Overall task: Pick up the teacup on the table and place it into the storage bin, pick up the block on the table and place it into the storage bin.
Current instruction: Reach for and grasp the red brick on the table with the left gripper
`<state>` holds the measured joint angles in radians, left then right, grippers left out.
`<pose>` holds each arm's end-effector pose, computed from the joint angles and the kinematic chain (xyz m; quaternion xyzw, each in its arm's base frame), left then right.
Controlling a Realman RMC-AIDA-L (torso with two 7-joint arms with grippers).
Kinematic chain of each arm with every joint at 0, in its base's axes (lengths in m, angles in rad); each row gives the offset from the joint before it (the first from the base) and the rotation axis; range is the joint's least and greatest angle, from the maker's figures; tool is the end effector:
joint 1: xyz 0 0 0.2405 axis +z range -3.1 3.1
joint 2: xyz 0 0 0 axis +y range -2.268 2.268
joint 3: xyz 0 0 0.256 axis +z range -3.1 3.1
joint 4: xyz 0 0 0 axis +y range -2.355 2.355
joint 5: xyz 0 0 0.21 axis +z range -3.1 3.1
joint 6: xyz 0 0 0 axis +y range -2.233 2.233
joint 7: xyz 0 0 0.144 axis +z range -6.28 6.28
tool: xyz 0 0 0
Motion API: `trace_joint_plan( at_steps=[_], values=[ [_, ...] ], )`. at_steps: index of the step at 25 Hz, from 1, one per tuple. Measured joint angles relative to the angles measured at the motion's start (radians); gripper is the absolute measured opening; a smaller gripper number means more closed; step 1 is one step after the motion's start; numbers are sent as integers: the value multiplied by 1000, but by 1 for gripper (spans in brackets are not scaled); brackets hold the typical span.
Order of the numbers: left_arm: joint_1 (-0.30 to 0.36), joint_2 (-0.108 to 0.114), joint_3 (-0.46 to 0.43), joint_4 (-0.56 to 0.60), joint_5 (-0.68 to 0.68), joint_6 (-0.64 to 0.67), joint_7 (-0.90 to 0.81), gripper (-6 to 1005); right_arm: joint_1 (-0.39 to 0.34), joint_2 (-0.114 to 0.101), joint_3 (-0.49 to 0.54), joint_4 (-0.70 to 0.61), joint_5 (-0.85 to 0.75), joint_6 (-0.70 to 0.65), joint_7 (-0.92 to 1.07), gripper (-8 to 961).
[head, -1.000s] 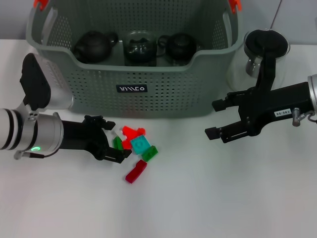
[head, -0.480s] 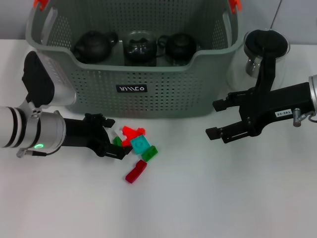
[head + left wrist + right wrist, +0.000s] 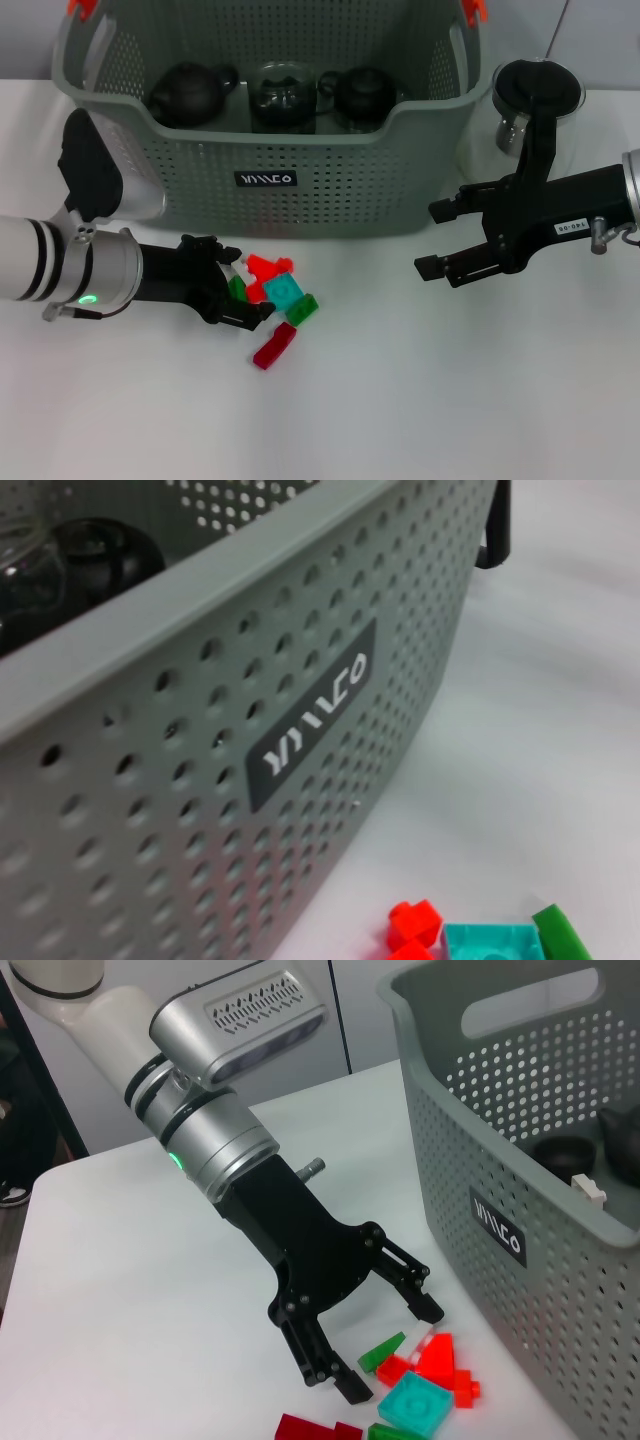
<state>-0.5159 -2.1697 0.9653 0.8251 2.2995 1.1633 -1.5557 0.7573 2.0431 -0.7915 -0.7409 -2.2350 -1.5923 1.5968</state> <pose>-0.2758 0.3500 -0.0453 -0.9611 -0.2009 -0.0068 0.1895 0.2028 0.3740 0.0019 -0.9805 0.1606 0.1026 0.0475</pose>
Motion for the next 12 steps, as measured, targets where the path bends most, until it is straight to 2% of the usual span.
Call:
trace_joint_plan(
  at_steps=[12],
  values=[
    [-8, -2, 25, 6, -8, 69, -11, 949, -1, -3, 0, 0, 0, 0, 0, 915]
  ],
)
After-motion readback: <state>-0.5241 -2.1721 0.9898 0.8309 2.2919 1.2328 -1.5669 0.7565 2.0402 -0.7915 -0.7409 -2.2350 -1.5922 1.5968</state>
